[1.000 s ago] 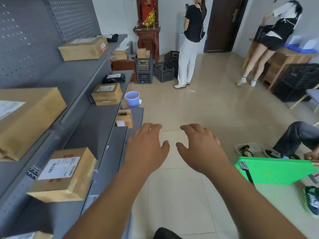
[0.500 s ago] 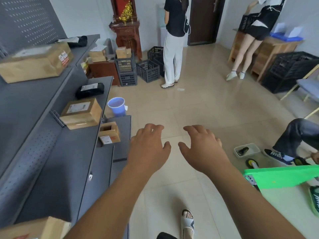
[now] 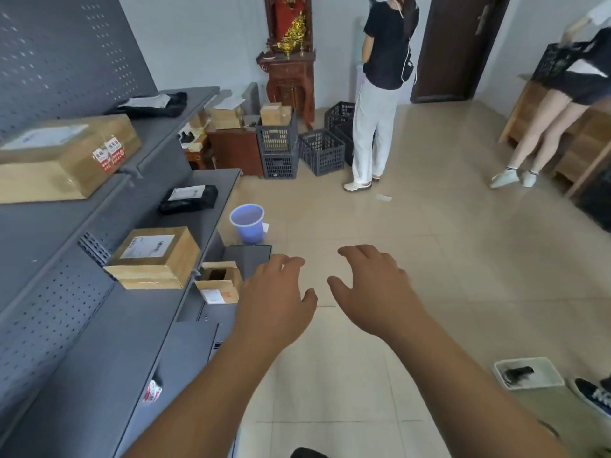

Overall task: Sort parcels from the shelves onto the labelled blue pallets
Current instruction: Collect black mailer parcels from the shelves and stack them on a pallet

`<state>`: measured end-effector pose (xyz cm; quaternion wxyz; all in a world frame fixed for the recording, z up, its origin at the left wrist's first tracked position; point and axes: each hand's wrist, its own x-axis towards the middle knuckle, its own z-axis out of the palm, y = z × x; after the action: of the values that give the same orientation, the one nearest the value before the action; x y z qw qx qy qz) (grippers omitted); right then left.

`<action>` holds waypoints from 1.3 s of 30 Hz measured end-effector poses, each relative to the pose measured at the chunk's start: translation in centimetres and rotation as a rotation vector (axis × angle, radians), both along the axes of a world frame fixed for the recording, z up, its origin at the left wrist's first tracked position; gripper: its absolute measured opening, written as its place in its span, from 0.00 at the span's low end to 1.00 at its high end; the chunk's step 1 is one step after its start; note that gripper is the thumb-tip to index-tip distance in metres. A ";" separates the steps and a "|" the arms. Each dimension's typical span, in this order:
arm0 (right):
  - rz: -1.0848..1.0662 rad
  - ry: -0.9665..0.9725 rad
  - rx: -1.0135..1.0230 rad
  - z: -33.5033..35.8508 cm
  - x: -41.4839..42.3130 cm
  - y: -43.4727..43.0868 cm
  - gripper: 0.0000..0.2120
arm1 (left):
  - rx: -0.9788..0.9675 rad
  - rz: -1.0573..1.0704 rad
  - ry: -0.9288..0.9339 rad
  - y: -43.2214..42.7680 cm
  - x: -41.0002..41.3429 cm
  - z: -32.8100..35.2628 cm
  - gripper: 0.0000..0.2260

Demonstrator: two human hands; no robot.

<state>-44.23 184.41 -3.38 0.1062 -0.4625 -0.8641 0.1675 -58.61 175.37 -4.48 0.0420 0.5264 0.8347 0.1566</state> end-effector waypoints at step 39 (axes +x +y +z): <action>0.288 -0.019 -0.016 -1.9 -36.5 51.8 0.25 | -0.036 0.336 -0.047 47.5 -33.4 -2.2 0.18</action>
<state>-80.71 236.19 -5.25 0.0690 -0.3363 -0.9211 0.1836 -92.01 222.85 -6.70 0.0439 0.3748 0.9124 0.1586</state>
